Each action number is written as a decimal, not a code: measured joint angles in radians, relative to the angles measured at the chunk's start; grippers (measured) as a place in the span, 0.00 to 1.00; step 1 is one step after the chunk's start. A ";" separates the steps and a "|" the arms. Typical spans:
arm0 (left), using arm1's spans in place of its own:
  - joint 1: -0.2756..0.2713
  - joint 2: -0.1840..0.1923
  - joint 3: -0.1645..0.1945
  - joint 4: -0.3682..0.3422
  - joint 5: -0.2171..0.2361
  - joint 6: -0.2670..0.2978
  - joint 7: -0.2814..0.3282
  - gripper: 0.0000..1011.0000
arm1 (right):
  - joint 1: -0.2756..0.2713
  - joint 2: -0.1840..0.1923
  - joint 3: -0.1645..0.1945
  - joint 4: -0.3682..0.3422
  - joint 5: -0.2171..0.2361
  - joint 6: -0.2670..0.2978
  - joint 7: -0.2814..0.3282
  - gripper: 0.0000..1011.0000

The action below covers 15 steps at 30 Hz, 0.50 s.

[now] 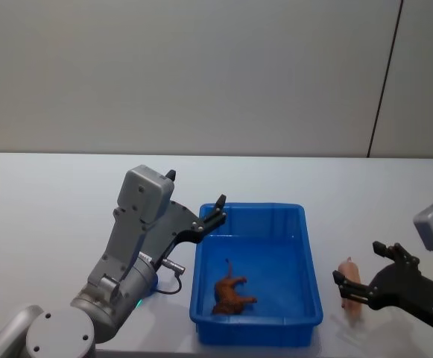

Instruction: Pick up the two dolls from the table and place them into the box.

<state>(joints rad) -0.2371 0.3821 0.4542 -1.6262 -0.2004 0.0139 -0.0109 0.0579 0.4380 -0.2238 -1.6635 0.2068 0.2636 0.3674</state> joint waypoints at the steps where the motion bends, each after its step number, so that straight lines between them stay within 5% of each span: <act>1: 0.000 0.000 0.000 0.000 0.000 0.000 0.000 0.99 | 0.000 0.000 -0.001 0.004 -0.004 0.007 -0.002 0.99; 15: 0.000 0.000 0.000 0.000 0.000 0.000 0.000 0.99 | -0.011 -0.013 -0.021 0.028 -0.042 0.062 -0.047 0.99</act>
<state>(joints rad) -0.2371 0.3822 0.4542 -1.6262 -0.2004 0.0139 -0.0110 0.0469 0.4248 -0.2446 -1.6355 0.1644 0.3253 0.3200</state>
